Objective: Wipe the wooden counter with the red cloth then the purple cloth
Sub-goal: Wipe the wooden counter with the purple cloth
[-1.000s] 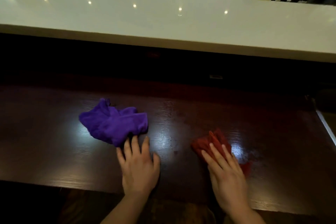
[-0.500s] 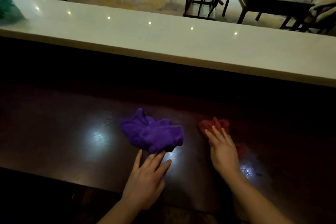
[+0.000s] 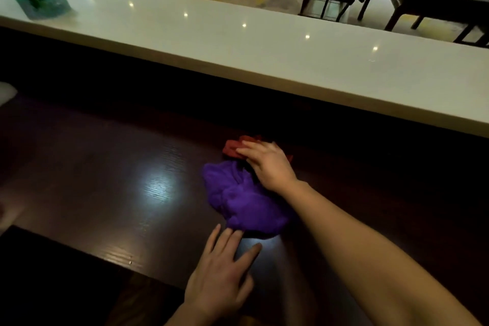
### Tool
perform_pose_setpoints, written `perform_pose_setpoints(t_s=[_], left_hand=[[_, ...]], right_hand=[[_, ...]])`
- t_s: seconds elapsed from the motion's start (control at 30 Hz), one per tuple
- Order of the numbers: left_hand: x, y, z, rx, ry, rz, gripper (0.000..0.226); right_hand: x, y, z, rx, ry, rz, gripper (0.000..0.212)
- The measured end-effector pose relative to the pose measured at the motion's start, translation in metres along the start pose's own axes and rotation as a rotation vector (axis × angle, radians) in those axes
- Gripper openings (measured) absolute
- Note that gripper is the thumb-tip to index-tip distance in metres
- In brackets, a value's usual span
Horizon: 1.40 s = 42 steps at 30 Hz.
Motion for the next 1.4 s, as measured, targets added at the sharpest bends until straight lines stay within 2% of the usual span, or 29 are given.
perform_pose_setpoints(t_s=[0.07, 0.13, 0.2, 0.23, 0.3, 0.43, 0.53, 0.63, 0.7, 0.8, 0.9, 1.0, 1.07, 1.13, 1.23, 1.27, 1.33, 1.4], left_hand=[[0.0, 0.0, 0.001, -0.001, 0.003, -0.008, 0.061], [0.0, 0.001, 0.001, -0.003, 0.0, -0.03, 0.059], [-0.001, 0.002, 0.002, 0.028, 0.01, -0.046, 0.056], [-0.002, 0.002, 0.003, 0.042, 0.025, -0.051, 0.054], [-0.003, 0.004, 0.003, 0.039, 0.062, -0.066, 0.048], [-0.003, 0.004, 0.004, 0.018, 0.139, -0.059, 0.045], [-0.003, 0.002, 0.005, -0.002, 0.16, -0.057, 0.042], [-0.003, 0.002, 0.008, 0.009, 0.155, -0.059, 0.041], [-0.004, 0.002, 0.009, 0.022, 0.141, -0.066, 0.042], [-0.005, 0.002, 0.01, 0.031, 0.135, -0.073, 0.043], [-0.005, 0.0, 0.01, 0.017, 0.115, -0.082, 0.042], [-0.006, -0.001, 0.011, 0.022, 0.089, -0.084, 0.043], [-0.004, 0.0, 0.008, 0.015, 0.057, -0.088, 0.045], [-0.003, 0.001, 0.008, 0.032, 0.01, -0.089, 0.049], [-0.001, 0.002, 0.006, 0.037, -0.031, -0.107, 0.054], [0.0, 0.003, 0.005, 0.041, -0.038, -0.108, 0.055], [0.001, 0.003, 0.005, 0.048, -0.051, -0.104, 0.057], [0.002, 0.004, 0.005, 0.064, -0.066, -0.104, 0.058]], right_hand=[[-0.004, -0.003, 0.003, -0.107, -0.006, -0.011, 0.039], [-0.023, -0.019, -0.001, -0.076, 0.069, -0.151, 0.043], [-0.052, -0.038, 0.009, 0.005, -0.012, -0.379, 0.047], [-0.067, -0.045, 0.017, 0.007, -0.104, -0.429, 0.048], [-0.089, -0.048, 0.023, 0.001, -0.199, -0.343, 0.048], [-0.132, -0.038, 0.01, 0.0, -0.165, -0.182, 0.045], [-0.204, -0.021, 0.002, -0.06, -0.101, -0.166, 0.045], [-0.247, 0.007, -0.007, -0.162, -0.127, -0.192, 0.056], [-0.226, 0.033, -0.015, -0.239, -0.117, -0.107, 0.059], [-0.149, 0.075, -0.028, -0.281, 0.011, 0.189, 0.061], [-0.097, 0.097, -0.028, -0.279, -0.035, 0.379, 0.062], [-0.115, 0.075, -0.022, -0.295, -0.022, 0.329, 0.062], [-0.166, 0.032, -0.009, -0.259, 0.02, 0.232, 0.06], [-0.228, -0.011, 0.009, -0.186, -0.021, 0.109, 0.058], [-0.254, 0.003, 0.0, -0.23, -0.079, 0.004, 0.054], [-0.246, 0.026, -0.009, -0.303, -0.032, 0.031, 0.052], [-0.22, 0.076, -0.038, -0.368, 0.038, 0.256, 0.053], [-0.203, 0.111, -0.057, -0.36, 0.029, 0.454, 0.058]])
Point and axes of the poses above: each hand's wrist, its own x-axis towards the middle knuckle, its own z-axis out of the palm, y = z × x, the point moved 2 cm from there along x, towards the middle knuckle, and after that the axes turned 8 degrees about y, right-handed, at the moved point
